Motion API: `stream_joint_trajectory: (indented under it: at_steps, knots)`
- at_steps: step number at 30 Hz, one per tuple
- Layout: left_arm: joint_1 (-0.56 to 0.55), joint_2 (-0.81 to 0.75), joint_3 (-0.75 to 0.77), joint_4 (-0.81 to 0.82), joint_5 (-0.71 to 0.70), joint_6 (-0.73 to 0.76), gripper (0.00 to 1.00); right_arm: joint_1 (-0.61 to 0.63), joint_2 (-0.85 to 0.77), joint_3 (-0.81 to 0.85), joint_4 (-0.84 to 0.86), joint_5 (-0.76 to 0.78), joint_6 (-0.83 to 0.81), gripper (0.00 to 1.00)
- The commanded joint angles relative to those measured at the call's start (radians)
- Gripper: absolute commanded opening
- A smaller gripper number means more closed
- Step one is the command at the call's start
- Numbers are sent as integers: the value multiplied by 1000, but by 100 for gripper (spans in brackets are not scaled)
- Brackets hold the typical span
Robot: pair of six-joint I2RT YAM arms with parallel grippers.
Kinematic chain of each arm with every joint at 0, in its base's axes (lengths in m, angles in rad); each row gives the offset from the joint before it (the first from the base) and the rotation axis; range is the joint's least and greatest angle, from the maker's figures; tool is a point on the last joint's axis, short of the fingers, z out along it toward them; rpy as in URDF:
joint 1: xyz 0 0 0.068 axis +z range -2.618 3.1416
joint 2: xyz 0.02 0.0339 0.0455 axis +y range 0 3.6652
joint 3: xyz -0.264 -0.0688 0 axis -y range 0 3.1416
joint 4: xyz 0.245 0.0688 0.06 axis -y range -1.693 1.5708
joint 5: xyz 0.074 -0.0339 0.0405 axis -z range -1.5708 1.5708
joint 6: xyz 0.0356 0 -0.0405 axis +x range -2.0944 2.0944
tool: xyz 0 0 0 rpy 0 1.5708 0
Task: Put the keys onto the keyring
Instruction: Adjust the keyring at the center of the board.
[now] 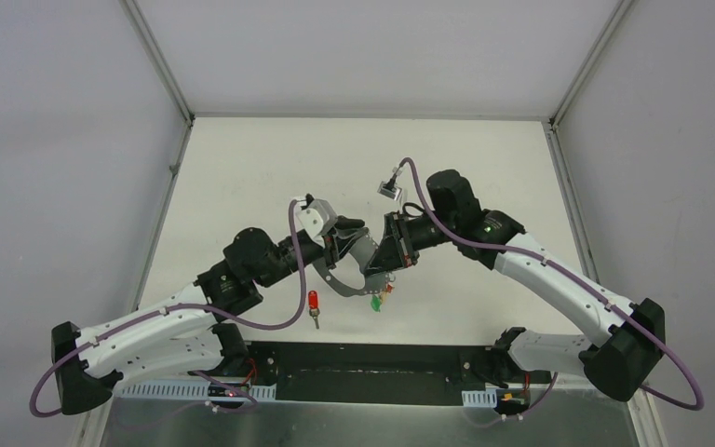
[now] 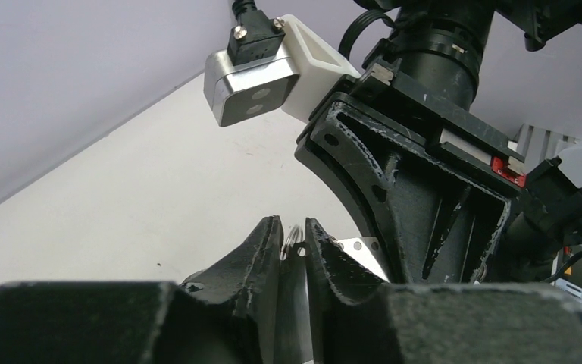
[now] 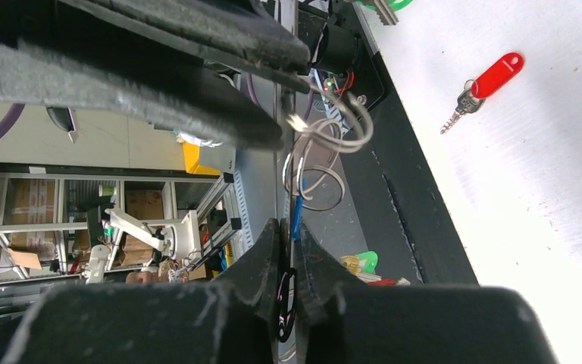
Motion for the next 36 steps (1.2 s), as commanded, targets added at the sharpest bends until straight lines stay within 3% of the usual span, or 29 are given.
stream_joint_trajectory:
  at_steps: [1, 7, 16, 23, 32, 36]
  knots:
    - [-13, -17, -10, -148, 8, -35, 24, -22, -58, 60, 124, -26, -28, 0]
    - [-13, -23, 63, -226, -102, -137, 55, -22, -53, 58, 104, -30, -47, 0]
    - [-12, 3, 216, -403, -260, -309, 69, -23, -49, 45, 87, -27, -66, 0]
    - [-12, 51, 351, -598, -353, -457, 75, -23, -52, 26, 81, -18, -78, 0]
    - [-12, 73, 412, -758, -262, -725, 74, -25, -59, 8, 75, 49, -75, 0]
    - [-11, 59, 400, -781, -226, -764, 73, -26, -48, -4, 64, 71, -86, 0]
